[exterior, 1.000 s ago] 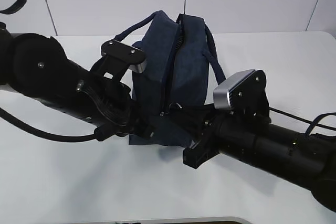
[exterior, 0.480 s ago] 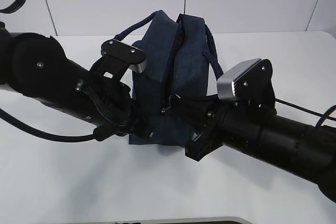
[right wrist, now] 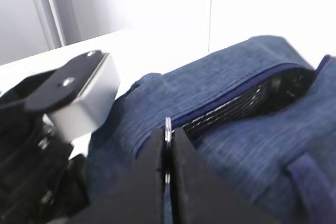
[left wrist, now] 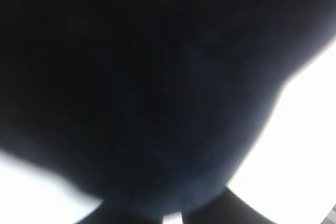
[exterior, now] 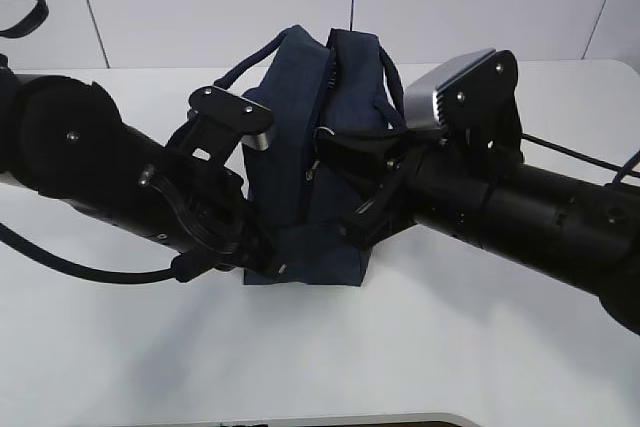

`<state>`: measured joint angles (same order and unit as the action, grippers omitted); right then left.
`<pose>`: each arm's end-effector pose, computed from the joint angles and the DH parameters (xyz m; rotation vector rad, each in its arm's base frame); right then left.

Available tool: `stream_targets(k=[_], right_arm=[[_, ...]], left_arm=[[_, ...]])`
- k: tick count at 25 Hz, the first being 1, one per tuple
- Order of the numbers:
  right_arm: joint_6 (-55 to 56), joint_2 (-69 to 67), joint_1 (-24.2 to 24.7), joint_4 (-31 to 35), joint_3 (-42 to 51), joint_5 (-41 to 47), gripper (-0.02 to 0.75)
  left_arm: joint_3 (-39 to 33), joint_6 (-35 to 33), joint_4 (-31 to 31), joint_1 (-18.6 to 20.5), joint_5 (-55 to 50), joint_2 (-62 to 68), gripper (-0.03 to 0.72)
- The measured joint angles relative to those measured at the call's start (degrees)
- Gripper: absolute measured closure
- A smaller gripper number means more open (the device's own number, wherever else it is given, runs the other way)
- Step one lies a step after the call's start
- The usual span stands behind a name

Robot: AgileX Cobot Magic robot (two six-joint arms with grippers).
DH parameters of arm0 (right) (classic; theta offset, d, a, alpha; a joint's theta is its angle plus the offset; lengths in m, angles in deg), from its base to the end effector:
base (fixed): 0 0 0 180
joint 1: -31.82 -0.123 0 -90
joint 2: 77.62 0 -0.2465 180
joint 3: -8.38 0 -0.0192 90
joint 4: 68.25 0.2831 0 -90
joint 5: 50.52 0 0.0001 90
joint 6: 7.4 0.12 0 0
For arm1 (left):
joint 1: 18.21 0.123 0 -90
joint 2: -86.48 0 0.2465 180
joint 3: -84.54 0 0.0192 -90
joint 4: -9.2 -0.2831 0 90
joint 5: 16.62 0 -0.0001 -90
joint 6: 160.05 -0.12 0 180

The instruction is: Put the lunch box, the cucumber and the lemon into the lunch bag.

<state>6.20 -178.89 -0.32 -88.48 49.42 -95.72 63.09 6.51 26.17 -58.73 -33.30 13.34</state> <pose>0.2819 0.2118 0.1343 -0.6777 1.6257 0.6127 0.2787 -0.2515 0.1013 0.8602 2.4148 -0.4049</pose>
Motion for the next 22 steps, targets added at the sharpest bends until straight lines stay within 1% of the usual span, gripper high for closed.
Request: stream_targets(k=[11, 16, 22], right_arm=[[0.0, 1.5, 0.0, -0.9, -6.0, 6.2, 0.732], [-0.6, 1.5, 0.0, -0.9, -11.2, 12.3, 0.732], [-1.4, 1.5, 0.0, -0.9, -15.0, 16.4, 0.732]], left_arm=[[-2.7, 0.0, 0.3, 0.0, 2.9, -0.2, 0.679], [-2.7, 0.0, 0.5, 0.0, 2.9, -0.2, 0.679], [-2.7, 0.0, 0.5, 0.0, 2.9, -0.2, 0.679]])
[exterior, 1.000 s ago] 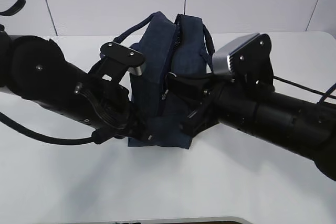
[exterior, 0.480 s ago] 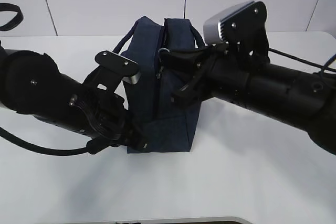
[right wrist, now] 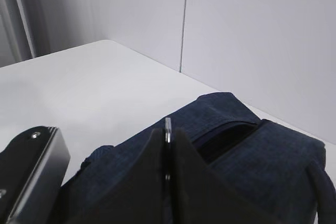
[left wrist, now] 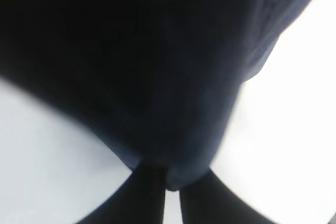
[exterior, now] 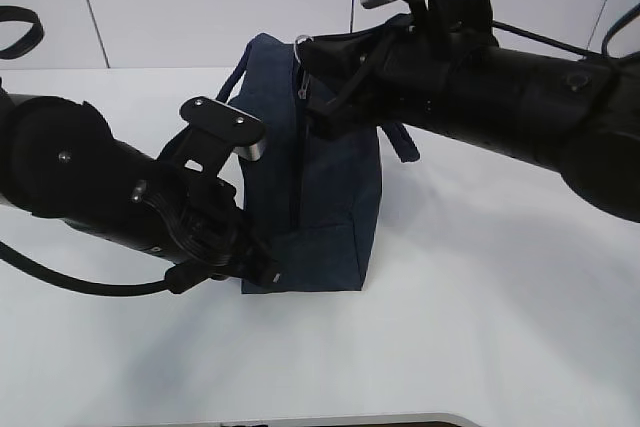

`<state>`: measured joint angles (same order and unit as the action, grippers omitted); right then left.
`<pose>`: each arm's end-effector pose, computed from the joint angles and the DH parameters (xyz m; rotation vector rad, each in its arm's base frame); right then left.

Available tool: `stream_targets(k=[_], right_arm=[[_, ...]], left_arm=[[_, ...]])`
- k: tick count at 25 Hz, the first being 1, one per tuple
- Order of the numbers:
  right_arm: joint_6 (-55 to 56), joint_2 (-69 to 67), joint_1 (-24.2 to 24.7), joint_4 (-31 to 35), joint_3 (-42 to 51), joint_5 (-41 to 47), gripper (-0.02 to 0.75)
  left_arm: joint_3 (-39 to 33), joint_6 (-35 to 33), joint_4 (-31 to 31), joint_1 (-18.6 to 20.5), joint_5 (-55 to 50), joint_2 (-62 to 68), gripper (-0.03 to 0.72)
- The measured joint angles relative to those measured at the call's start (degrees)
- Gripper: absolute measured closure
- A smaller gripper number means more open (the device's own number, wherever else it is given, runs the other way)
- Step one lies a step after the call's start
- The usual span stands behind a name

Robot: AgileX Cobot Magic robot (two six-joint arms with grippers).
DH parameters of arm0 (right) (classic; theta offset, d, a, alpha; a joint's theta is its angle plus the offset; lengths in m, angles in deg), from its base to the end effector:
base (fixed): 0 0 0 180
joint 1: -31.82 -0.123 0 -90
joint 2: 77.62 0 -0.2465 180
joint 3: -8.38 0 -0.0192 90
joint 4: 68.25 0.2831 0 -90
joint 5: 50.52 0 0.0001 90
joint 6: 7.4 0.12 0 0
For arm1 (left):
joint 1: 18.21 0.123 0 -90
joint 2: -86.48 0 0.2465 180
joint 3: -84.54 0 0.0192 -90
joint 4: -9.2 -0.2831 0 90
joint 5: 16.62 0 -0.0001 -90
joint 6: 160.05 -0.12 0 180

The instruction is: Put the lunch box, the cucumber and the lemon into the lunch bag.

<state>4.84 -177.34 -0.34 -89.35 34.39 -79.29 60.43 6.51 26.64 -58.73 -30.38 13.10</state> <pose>0.3271 0.2302 0.1984 -0.6976 1.5969 0.4804 0.2742 -0.2456 0.0923 0.8386 2.4133 -0.3969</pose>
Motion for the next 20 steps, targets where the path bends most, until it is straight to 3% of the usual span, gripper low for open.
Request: stream_targets(k=[10, 20], right_arm=[[-0.2, 0.0, 1.0, 7.5, -1.5, 1.8, 0.732], [-0.2, -5.2, 1.6, 9.6, -12.0, 9.2, 0.732]], left_arm=[[0.0, 0.0, 0.1, 0.0, 0.1, 0.0, 0.679], [0.0, 0.0, 0.1, 0.0, 0.6, -0.1, 0.679]])
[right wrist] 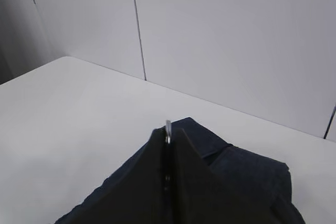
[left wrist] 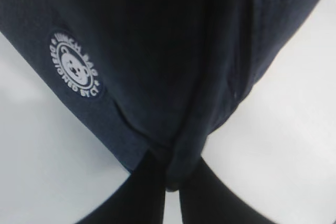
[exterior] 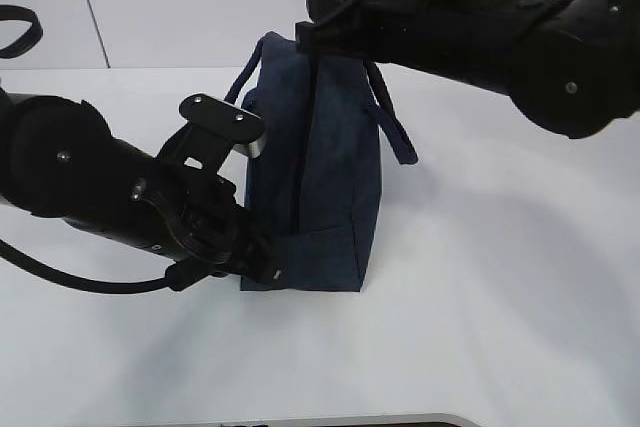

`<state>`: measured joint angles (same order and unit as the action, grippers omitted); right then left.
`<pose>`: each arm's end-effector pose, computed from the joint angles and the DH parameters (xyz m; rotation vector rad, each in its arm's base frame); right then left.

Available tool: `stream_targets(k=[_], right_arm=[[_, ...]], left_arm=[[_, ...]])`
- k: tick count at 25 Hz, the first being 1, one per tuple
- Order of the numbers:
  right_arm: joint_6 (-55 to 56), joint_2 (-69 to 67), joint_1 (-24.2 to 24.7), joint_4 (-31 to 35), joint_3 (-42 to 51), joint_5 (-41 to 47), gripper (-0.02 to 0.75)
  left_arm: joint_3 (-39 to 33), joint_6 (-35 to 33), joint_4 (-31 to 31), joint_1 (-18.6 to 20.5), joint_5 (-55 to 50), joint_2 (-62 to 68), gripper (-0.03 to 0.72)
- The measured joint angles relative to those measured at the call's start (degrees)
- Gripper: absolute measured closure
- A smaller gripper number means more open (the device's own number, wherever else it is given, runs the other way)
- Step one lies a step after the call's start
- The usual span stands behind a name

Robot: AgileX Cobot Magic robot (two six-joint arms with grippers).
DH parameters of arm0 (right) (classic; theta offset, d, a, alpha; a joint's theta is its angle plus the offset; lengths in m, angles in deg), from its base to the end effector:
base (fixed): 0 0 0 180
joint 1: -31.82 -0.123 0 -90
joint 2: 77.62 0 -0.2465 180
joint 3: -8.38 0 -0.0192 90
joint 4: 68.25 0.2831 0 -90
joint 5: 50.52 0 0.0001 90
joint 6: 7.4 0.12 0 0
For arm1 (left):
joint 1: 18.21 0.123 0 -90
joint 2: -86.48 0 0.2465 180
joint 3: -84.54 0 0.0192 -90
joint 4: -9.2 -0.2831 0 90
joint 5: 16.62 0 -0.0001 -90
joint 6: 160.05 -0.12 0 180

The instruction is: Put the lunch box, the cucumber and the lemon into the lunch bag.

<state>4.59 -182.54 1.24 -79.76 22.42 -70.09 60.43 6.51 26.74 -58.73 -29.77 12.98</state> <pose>0.3734 0.2299 0.2205 -0.4961 1.6921 0.4625 0.2752 -0.2461 0.0938 0.8311 2.4026 -0.3992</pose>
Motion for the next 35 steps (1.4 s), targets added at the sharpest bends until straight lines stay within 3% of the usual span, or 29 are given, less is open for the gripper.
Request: stream_targets(k=[27, 35], right_arm=[[0.3, -19.8, 3.9, 9.4, -35.9, 33.6, 0.732], [0.3, -21.9, 4.7, 14.4, -41.1, 42.0, 0.732]], left_arm=[[-0.1, 0.0, 0.0, 0.0, 0.1, 0.0, 0.679], [-0.3, 0.0, 0.0, 0.0, -0.5, -0.1, 0.679]])
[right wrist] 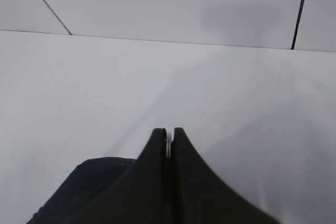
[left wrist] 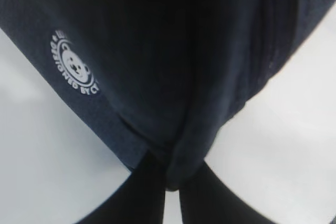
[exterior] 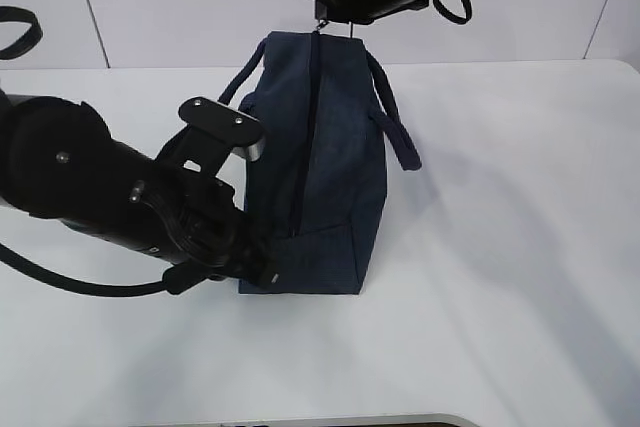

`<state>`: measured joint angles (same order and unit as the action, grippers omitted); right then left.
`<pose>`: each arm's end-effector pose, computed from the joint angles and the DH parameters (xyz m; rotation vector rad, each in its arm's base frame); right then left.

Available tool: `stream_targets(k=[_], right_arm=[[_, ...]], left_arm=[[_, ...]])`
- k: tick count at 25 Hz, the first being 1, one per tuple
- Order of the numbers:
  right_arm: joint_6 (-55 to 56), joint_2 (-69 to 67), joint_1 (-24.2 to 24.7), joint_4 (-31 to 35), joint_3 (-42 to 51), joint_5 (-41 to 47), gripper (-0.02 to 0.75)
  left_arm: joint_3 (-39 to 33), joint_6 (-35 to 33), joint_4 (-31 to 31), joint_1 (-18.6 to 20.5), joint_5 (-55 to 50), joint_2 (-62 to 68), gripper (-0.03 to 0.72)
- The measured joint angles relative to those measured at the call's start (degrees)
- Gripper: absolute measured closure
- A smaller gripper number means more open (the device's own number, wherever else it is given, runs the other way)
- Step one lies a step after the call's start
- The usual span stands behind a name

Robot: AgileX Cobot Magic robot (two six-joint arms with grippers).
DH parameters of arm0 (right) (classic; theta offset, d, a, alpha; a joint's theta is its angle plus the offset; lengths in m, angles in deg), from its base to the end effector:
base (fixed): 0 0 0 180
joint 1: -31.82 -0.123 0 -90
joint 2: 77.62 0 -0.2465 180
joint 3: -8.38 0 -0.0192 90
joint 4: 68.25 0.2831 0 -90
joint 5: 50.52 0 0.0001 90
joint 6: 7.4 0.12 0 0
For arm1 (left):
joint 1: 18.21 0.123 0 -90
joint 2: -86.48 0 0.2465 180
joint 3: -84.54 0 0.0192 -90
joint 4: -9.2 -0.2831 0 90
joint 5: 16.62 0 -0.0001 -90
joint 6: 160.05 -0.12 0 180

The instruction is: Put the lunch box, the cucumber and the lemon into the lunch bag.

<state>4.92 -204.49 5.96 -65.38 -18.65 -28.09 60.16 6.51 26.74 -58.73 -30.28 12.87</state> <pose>0.4773 0.2339 0.2266 -0.2168 2.1545 0.4360 0.2735 -0.2450 0.0925 0.8361 2.4131 -0.3979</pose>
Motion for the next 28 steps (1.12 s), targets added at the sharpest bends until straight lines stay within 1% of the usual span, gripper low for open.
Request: stream_targets(k=[7, 10, 11, 13, 16, 18, 19, 21, 23, 25, 28], right_arm=[[0.0, 0.0, 0.0, 1.5, -1.9, 4.0, 0.732], [0.0, 0.0, 0.0, 2.2, -1.9, 5.3, 0.732], [0.0, 0.0, 0.0, 2.7, -1.9, 5.6, 0.732], [0.0, 0.0, 0.0, 3.7, -1.9, 6.3, 0.732], [-0.1, 0.0, 0.0, 4.8, -1.9, 6.9, 0.732], [-0.2, 0.0, 0.0, 5.9, -1.9, 7.1, 0.732], [-0.5, 0.0, 0.1, 6.4, -1.9, 7.3, 0.732], [-1.1, 0.0, 0.1, 7.5, -1.9, 7.6, 0.732], [-1.5, 0.0, 0.1, 8.6, -1.9, 7.8, 0.732], [-1.9, 0.0, 0.1, 9.4, -1.9, 8.1, 0.732], [-2.3, 0.0, 0.1, 10.5, -1.9, 8.8, 0.732]], left_arm=[[0.0, 0.0, 1.1, 0.0, -3.7, -3.4, 0.679], [0.0, 0.9, 2.2, 0.6, -6.1, -4.6, 0.668], [0.0, 1.1, 2.6, 0.9, -7.1, -4.7, 0.653], [0.0, 1.5, 3.5, 1.8, -9.3, -4.9, 0.598], [0.0, 1.9, 4.1, 2.1, -12.6, -5.6, 0.449], [0.0, 2.3, 4.4, 2.2, -13.3, -6.7, 0.382], [0.0, 2.6, 4.4, 2.4, -13.6, -7.7, 0.363], [0.0, 3.8, 4.5, 3.0, -13.9, -9.8, 0.346], [0.0, 6.0, 4.6, 4.4, -14.5, -11.8, 0.340], [0.2, 7.7, 4.6, 6.8, -16.8, -13.4, 0.337], [2.5, 8.6, 4.6, 10.4, -22.1, -14.7, 0.337]])
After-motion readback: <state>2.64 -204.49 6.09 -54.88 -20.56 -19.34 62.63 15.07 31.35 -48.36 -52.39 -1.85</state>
